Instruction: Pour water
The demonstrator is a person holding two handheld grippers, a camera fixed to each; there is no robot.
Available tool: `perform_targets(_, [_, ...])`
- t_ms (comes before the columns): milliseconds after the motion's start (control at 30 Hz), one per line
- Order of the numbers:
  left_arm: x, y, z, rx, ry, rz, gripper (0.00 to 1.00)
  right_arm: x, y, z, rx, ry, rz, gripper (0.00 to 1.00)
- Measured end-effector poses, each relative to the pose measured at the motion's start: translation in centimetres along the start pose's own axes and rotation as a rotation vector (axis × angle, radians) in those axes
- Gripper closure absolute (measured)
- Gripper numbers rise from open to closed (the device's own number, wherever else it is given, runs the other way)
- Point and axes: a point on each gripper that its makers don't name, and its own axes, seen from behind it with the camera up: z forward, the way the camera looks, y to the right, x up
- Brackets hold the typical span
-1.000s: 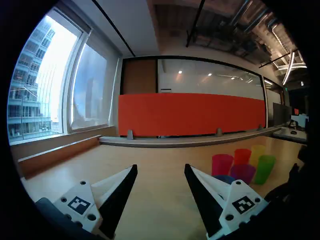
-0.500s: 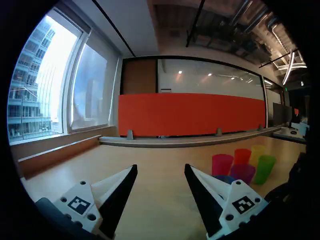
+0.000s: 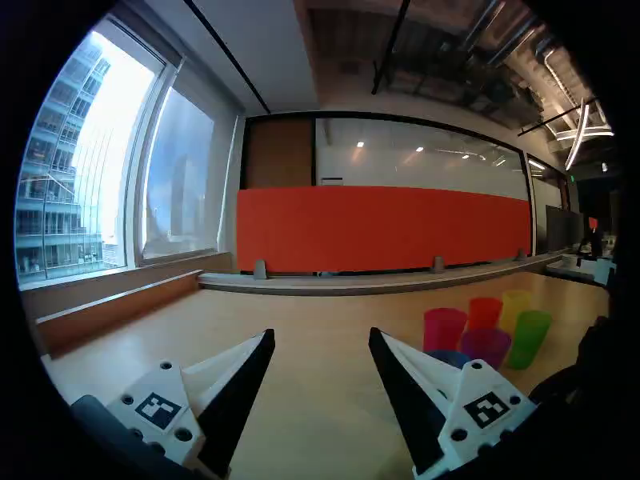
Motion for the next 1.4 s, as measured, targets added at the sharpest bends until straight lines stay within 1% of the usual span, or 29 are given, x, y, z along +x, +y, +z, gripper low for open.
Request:
perform_targets(367, [-0.1, 0.0, 0.0, 0.0, 0.0, 0.0, 0.13, -0.8, -0.1, 0.0, -0.004, -0.012, -0.014, 0.0])
perform_targets(800, [-0.1, 0.0, 0.0, 0.0, 0.0, 0.0, 0.13, -1.7, -0.3, -0.1, -0.01, -0.046, -0.018, 0.0])
perform_targets(1400, [-0.1, 0.0, 0.0, 0.0, 0.0, 0.0, 0.13, -1.7, -0.8, -0.1, -0.006, -0.047, -0.017, 0.0])
